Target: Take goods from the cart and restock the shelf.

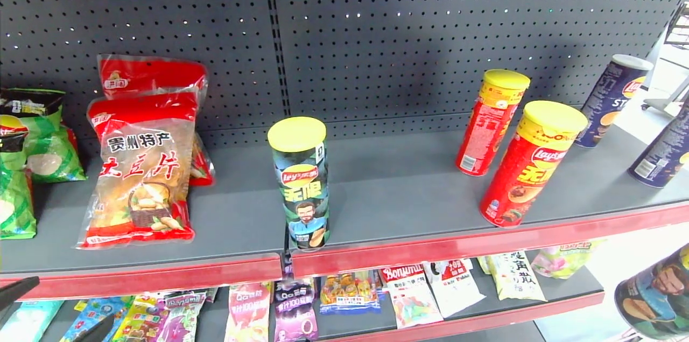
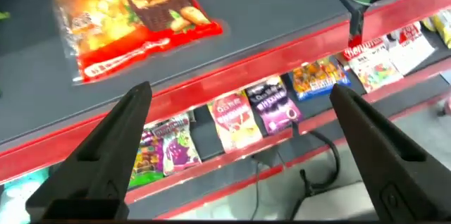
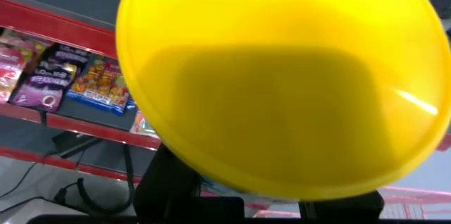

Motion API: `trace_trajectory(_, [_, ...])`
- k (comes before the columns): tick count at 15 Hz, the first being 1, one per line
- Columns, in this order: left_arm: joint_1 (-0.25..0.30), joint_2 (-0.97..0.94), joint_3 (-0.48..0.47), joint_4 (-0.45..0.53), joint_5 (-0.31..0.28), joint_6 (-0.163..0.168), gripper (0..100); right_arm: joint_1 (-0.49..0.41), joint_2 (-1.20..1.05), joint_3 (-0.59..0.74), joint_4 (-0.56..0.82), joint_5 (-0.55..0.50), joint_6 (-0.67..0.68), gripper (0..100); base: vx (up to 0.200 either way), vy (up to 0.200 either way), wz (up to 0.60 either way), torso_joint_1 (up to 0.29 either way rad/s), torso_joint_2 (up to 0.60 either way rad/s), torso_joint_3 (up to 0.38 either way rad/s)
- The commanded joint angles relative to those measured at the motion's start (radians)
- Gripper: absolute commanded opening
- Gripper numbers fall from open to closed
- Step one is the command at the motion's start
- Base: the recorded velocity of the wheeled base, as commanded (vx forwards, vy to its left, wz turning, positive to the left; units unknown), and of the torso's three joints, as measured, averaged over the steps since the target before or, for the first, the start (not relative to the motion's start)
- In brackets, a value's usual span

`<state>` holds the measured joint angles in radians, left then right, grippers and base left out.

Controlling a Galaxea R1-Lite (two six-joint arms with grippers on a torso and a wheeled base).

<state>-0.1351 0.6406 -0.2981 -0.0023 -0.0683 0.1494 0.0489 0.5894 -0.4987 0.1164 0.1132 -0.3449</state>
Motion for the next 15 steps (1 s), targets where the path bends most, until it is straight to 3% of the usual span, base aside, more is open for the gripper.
trace_trajectory(1, [0.000, -0.022, 0.002, -0.001, 0.001, 0.001, 100, 0.002, -0.019, -0.004, 0.000, 0.005, 0.001, 0, 0.000, 0.000, 0.00, 0.000, 0.00, 0.000])
trace_trajectory(9, [0.000, -0.015, 0.002, -0.001, 0.048, 0.024, 100, 0.000, -0.013, 0.014, 0.000, 0.079, 0.044, 0, 0.000, 0.000, 0.52, 0.001, 0.00, 0.003])
trace_trajectory(13, [-0.001, -0.049, 0.017, -0.002, 0.044, 0.018, 100, 0.000, 0.098, -0.050, -0.018, 0.148, 0.044, 0, 0.000, 0.000, 0.00, 0.000, 0.00, 0.000])
trace_trajectory(15, [-0.001, -0.084, 0.042, -0.001, 0.039, 0.015, 100, 0.045, 0.213, -0.123, -0.023, 0.161, 0.044, 0, 0.000, 0.000, 0.00, 0.000, 0.00, 0.000])
